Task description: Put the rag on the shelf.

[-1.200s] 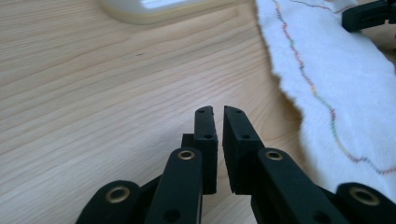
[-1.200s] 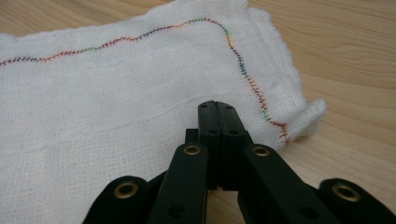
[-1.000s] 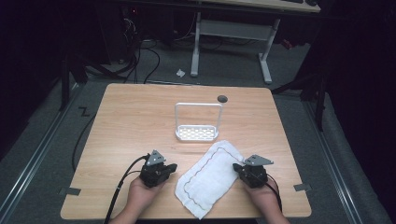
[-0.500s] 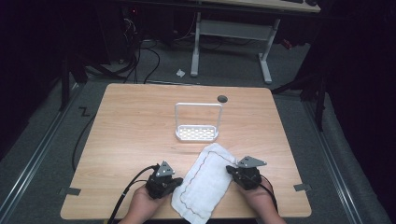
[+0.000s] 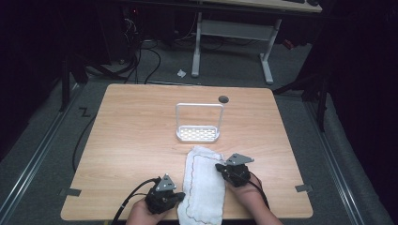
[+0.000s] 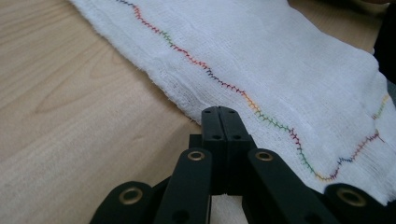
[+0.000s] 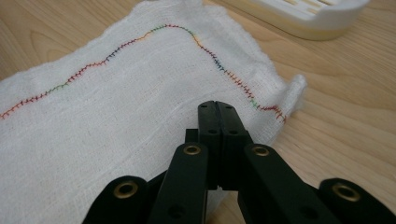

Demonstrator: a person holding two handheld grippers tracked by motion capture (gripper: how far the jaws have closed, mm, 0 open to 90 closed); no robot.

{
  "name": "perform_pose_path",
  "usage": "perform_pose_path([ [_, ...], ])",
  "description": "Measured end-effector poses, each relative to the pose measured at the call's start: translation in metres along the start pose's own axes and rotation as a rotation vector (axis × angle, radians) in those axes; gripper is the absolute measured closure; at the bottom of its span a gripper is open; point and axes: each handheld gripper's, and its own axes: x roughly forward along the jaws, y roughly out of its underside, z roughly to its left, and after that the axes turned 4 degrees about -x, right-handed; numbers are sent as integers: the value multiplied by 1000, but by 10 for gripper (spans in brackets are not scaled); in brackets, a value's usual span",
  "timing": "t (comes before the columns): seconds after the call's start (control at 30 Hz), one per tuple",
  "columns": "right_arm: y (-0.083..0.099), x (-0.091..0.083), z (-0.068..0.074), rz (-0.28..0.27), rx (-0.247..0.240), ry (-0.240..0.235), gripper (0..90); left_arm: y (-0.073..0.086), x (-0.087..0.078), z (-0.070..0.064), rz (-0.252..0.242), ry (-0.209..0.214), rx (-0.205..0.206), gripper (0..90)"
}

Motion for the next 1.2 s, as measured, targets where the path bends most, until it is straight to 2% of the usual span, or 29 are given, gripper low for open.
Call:
perform_pose_path([
  [0.17, -8, 9, 18, -8, -42, -37, 900, 9, -7, -3, 6, 14, -9, 899],
  [0.3, -8, 8, 26, -7, -75, -47, 900, 12, -13, -1, -5, 29, -44, 895],
  [0.4, -7, 6, 28, -4, -74, -59, 896, 11, -17, 5, -29, 17, -54, 877],
  [0.47, -8, 3, 27, -14, -70, -64, 817, 10, -19, 10, -48, 5, -66, 871],
  [0.53, -8, -4, 24, -44, -52, -51, 782, 9, -20, 15, -65, -9, -82, 862],
  [0.6, -6, -14, 19, -75, -22, -57, 764, 9, -20, 20, -82, -25, -102, 843],
  [0.67, -6, -14, 19, -75, -22, -56, 763, 6, -17, 25, -100, -32, -116, 839],
  [0.8, -6, -8, 20, -50, -42, -54, 817, -17, -2, 33, -132, -72, -91, 831],
  [0.87, -6, -4, 20, -27, -53, -48, 865, -26, 6, 36, -131, -91, -90, 859],
  [0.9, -5, -2, 20, -10, -53, -48, 883, -29, 13, 37, -113, -98, -89, 883],
  [0.93, -3, -1, 20, 0, -51, -50, 895, -30, 17, 38, -100, -99, -89, 898],
  [1.0, -2, -2, 20, 6, -43, -57, 900, -29, 20, 35, -107, -99, -80, 898],
  [1.13, 4, -9, 21, 7, -35, -81, 900, -22, 15, 26, -85, -61, -63, 897],
  [1.2, 7, -14, 22, 5, -38, -91, 879, -22, 12, 25, -89, -70, -59, 879],
])
